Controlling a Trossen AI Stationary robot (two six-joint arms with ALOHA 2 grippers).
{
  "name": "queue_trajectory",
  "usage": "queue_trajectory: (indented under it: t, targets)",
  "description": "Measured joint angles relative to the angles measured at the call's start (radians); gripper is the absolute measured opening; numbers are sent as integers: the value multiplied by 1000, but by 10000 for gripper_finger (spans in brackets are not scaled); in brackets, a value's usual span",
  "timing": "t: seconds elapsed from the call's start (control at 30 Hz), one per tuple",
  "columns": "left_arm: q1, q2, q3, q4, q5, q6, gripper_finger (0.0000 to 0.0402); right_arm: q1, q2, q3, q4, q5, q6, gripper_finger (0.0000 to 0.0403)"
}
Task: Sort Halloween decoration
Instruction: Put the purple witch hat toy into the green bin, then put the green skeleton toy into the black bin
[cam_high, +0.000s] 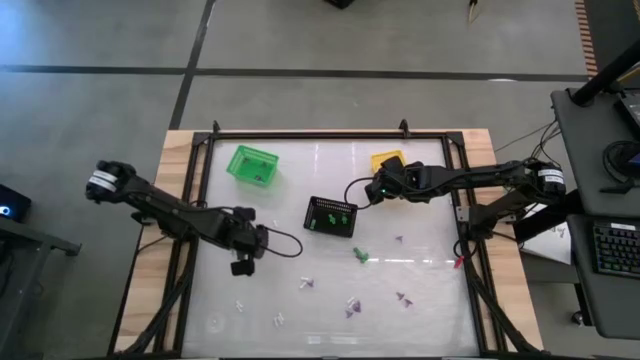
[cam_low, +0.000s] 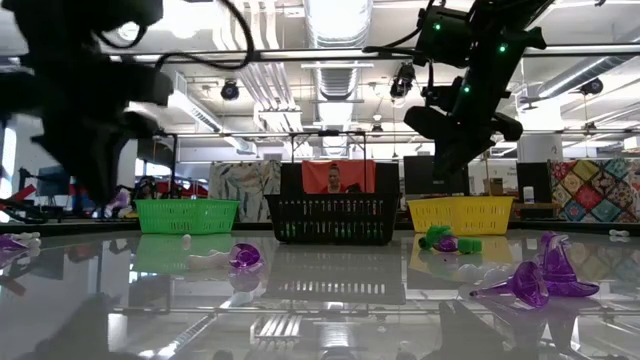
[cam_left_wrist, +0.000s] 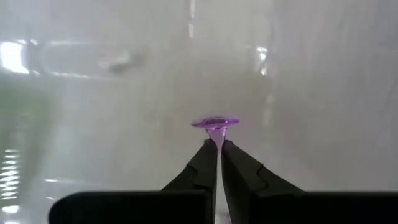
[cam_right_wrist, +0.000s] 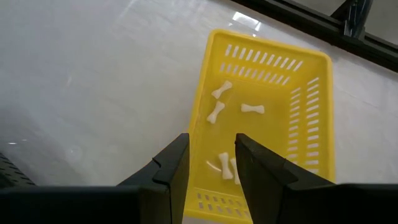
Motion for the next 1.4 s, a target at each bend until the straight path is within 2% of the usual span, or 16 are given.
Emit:
queue_trajectory:
  t: [0.1, 0.23, 0.37, 0.5, 0.7, 0.83, 1.0, 1.17, 1.4]
  targets:
    - [34, -46, 35, -34, -51, 33, 0, 0, 0, 0, 0, 0, 0, 121]
    - [139, -108, 73, -68, -99, 101, 0, 0, 0, 0, 0, 0, -8, 121]
    - [315, -148, 108, -67, -107, 204, 0, 0, 0, 0, 2, 0, -9, 121]
    - [555, -153, 143, -67, -103, 282, 0, 0, 0, 0, 4, -1, -10, 121]
    - [946, -112, 161, -52, 42, 353, 1, 0, 0, 0, 6, -19, -10, 121]
    - [1127, -53, 161, -41, 162, 399, 1, 0, 0, 0, 8, -21, -10, 121]
    - [1197, 12, 161, 1, 160, 431, 0, 0, 0, 0, 8, -22, -10, 121]
    - [1198, 39, 161, 9, 92, 443, 0, 0, 0, 0, 8, -26, -10, 121]
    - [1181, 8, 161, 16, 86, 443, 0, 0, 0, 0, 8, -30, -15, 121]
